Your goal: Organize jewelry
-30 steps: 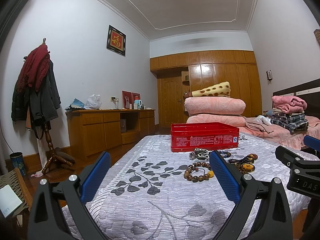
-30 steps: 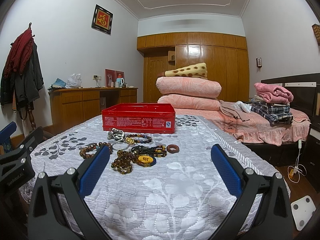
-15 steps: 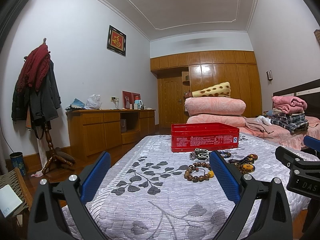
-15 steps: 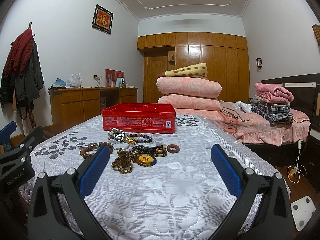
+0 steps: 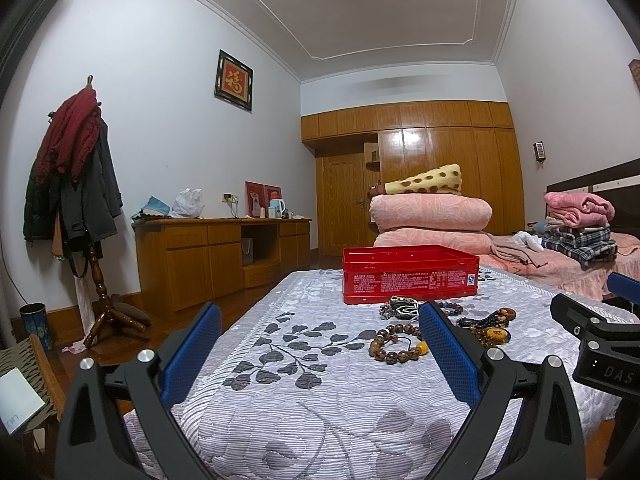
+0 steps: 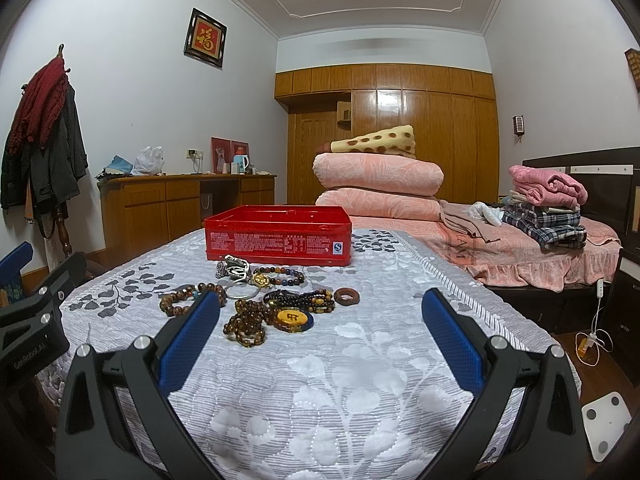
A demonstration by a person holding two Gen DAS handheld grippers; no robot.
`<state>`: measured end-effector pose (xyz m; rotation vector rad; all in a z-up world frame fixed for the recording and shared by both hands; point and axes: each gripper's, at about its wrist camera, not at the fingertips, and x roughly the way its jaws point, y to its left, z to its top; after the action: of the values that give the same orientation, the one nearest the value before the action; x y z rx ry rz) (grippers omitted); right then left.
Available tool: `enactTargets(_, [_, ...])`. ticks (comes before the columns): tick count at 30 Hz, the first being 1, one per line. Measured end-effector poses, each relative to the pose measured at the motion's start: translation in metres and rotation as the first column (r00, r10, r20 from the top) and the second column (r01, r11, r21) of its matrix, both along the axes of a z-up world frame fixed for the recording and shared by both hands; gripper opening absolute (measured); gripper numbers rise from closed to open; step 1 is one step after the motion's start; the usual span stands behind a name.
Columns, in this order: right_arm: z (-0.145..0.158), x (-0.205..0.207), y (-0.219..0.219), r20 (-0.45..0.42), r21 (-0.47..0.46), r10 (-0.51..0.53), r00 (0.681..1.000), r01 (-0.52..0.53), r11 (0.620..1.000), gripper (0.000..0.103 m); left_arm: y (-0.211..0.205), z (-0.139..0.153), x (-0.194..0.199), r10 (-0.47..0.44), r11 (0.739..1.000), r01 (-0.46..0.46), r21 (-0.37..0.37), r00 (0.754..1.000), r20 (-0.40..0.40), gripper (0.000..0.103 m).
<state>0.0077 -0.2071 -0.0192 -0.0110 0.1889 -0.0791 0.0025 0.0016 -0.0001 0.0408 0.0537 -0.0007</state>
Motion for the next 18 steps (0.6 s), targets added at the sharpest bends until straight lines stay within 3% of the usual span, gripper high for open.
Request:
enactTargets(13, [-0.001, 0.001, 0.000, -0.004, 0.001, -0.001, 1.000, 0.001, 1.000, 0.098, 0.002, -0.001, -0.001, 0.001, 1.000, -0.001, 0.000, 1.000, -0.004, 0.097])
enactTargets(18, [-0.005, 0.010, -0.004, -0.037, 0.006, -0.003, 0.999, 0.004, 1.000, 0.098, 0.000, -0.004, 0.012, -0.004, 1.000, 0.004, 0.007, 0.999, -0.045, 0.097])
